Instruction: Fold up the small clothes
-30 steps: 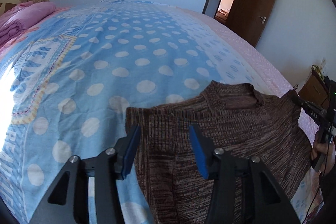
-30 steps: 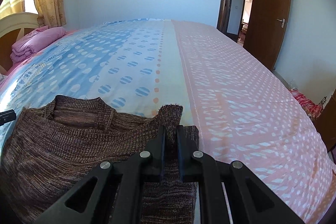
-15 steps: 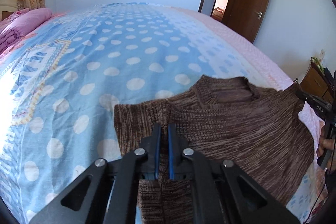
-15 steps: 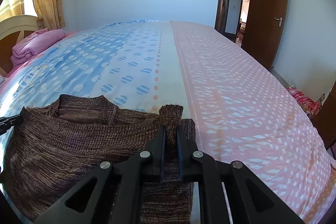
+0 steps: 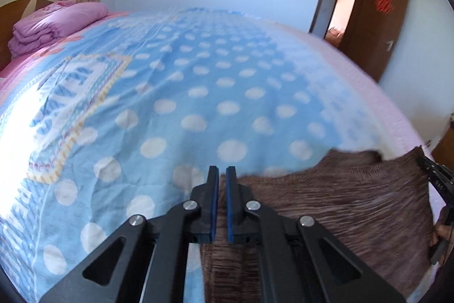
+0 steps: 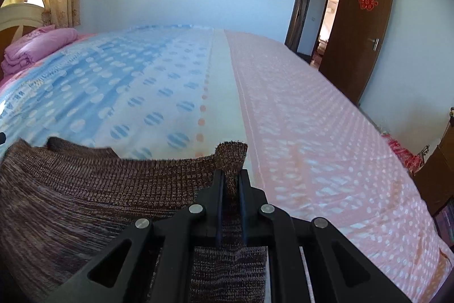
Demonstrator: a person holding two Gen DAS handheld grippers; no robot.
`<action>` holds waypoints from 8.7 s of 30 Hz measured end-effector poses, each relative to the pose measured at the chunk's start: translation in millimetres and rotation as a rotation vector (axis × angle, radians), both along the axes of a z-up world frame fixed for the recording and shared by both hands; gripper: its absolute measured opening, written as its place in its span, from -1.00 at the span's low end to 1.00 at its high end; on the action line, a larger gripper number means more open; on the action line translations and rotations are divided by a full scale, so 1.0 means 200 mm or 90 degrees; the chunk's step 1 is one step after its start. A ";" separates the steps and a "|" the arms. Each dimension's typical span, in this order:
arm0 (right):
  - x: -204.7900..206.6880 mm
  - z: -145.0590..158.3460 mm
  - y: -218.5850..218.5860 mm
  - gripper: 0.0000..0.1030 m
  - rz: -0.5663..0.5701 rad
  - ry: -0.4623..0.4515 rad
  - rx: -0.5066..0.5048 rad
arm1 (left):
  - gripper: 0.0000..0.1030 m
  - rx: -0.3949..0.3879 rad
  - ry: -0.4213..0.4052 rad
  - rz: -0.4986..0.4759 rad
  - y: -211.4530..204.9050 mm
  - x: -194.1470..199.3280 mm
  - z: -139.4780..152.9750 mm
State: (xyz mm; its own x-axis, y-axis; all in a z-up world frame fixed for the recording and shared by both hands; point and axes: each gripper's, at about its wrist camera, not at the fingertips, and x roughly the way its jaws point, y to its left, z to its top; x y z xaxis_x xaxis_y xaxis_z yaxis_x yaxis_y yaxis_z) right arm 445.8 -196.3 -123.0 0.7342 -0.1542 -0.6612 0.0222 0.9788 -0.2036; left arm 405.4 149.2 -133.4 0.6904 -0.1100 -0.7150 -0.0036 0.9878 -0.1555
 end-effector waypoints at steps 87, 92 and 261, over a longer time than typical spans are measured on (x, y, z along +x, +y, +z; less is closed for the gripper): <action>-0.68 -0.08 0.66 -0.78 0.209 0.078 0.279 | -0.22 -0.335 0.005 0.106 0.02 -0.68 -0.14; -0.68 -0.11 0.70 -0.77 0.225 0.090 0.237 | -0.63 -0.290 -0.022 0.089 -0.03 -0.66 -0.08; -0.40 -0.04 -0.58 0.46 0.047 0.021 0.497 | 1.00 -0.011 0.034 -0.062 -0.92 -0.01 -0.11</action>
